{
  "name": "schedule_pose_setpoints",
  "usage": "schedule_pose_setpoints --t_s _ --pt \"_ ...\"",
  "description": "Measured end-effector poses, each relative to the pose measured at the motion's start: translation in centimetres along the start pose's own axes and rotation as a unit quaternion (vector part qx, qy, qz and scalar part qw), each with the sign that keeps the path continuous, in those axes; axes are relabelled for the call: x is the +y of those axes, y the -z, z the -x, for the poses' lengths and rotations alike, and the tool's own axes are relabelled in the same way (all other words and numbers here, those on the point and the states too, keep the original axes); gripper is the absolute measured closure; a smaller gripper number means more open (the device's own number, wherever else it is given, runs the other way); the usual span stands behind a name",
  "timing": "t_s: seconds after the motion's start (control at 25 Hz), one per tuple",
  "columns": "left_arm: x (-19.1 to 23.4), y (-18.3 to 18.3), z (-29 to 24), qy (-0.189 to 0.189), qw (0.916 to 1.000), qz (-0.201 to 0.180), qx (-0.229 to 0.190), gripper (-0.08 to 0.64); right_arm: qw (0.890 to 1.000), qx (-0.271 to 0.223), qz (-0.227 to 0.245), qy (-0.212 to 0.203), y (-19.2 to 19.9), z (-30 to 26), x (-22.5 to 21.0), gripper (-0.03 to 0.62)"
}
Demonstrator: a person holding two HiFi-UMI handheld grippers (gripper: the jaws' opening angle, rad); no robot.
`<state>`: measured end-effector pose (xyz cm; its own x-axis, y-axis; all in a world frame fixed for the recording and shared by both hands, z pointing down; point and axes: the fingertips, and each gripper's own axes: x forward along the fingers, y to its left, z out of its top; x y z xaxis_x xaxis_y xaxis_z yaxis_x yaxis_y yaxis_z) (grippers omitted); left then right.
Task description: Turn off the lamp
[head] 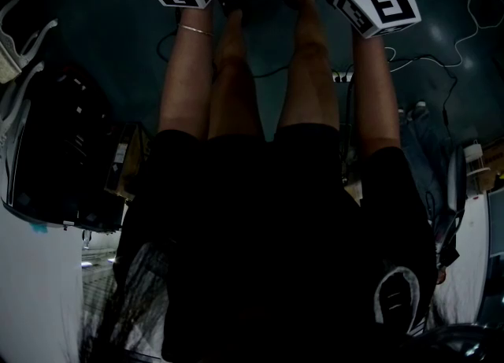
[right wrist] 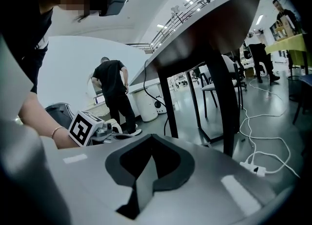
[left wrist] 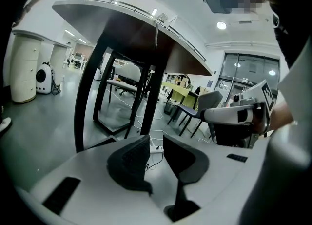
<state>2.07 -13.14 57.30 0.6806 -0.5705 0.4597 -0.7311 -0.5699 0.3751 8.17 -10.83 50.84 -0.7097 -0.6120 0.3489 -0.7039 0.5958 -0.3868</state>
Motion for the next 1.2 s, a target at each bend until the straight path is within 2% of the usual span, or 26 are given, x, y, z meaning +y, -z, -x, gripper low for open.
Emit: schedule_pose_setpoints --t_s 0.44,1.2 --pt "-0.6 0.1 0.9 0.001 0.9997 -0.023 0.009 0.554 1.0 -0.002 0.003 0.011 0.4 0.0 -0.1 0.591" --pt "-4.4 -3.8 3.1 0.028 0.9991 -0.025 -0.022 0.554 1.0 -0.004 0.009 0.017 -1.4 0.9 0.9 0.591"
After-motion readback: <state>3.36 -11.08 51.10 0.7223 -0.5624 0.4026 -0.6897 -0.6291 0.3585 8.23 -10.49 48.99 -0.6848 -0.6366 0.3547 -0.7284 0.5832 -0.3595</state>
